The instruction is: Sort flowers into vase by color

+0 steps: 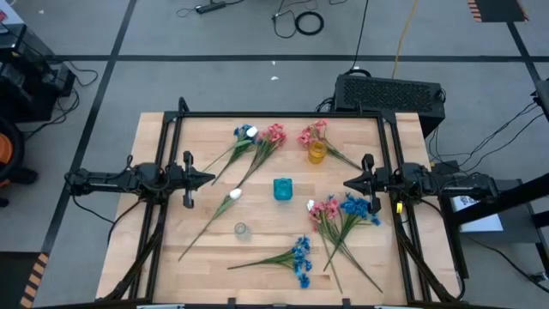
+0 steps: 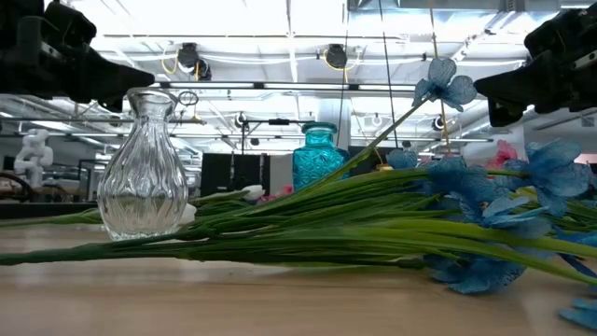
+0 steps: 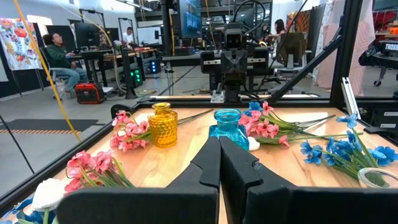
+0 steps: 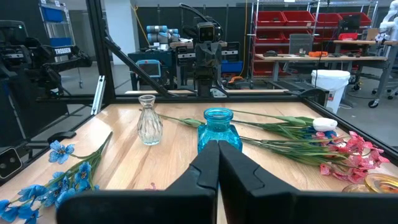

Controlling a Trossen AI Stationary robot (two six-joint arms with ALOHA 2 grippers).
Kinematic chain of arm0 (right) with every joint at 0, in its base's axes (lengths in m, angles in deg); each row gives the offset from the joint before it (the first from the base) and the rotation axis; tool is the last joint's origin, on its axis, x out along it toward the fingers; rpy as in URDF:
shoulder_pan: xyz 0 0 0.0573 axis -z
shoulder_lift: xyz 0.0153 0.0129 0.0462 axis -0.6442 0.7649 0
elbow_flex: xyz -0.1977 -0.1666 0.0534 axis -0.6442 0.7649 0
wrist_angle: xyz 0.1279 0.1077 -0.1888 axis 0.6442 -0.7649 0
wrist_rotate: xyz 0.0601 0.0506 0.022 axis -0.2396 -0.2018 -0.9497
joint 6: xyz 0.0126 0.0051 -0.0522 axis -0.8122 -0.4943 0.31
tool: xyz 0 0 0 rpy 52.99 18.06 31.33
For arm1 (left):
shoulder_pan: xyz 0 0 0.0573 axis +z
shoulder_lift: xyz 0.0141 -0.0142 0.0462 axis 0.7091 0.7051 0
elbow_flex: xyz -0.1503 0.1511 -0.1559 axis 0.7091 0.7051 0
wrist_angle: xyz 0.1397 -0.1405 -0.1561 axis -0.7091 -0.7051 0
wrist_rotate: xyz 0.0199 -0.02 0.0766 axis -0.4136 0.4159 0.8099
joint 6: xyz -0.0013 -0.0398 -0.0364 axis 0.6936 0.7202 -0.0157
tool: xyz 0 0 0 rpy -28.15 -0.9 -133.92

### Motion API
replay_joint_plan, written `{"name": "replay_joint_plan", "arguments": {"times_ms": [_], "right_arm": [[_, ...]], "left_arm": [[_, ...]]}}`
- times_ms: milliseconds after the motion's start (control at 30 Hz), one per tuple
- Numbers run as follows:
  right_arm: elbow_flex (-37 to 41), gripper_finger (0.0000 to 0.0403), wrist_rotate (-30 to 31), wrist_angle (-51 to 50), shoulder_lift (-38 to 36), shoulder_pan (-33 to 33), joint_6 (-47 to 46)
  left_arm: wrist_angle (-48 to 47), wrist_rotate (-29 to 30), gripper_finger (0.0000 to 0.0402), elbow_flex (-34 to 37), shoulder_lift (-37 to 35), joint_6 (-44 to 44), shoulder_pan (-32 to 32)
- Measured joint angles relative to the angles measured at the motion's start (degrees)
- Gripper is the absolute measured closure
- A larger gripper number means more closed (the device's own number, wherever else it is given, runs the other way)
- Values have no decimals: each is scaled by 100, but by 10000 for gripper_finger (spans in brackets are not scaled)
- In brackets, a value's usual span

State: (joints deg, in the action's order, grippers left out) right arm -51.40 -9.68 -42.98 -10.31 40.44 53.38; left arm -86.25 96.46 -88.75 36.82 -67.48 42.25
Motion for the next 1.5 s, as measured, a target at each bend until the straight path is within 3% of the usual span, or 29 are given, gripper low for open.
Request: {"name": "replay_joint_plan", "arguments": {"times_ms": [1000,1167,1500], "right_arm": [[0,403,2,2,0,-1,0],[-2,403,0,2,0,0,0],[0,403,2,2,-2,-2,0]], "left_arm": [[0,0,400,-2,1,-4,1],[0,18,400,-2,-1,-484,0],[1,55,400,-2,0,-446,-1]]}}
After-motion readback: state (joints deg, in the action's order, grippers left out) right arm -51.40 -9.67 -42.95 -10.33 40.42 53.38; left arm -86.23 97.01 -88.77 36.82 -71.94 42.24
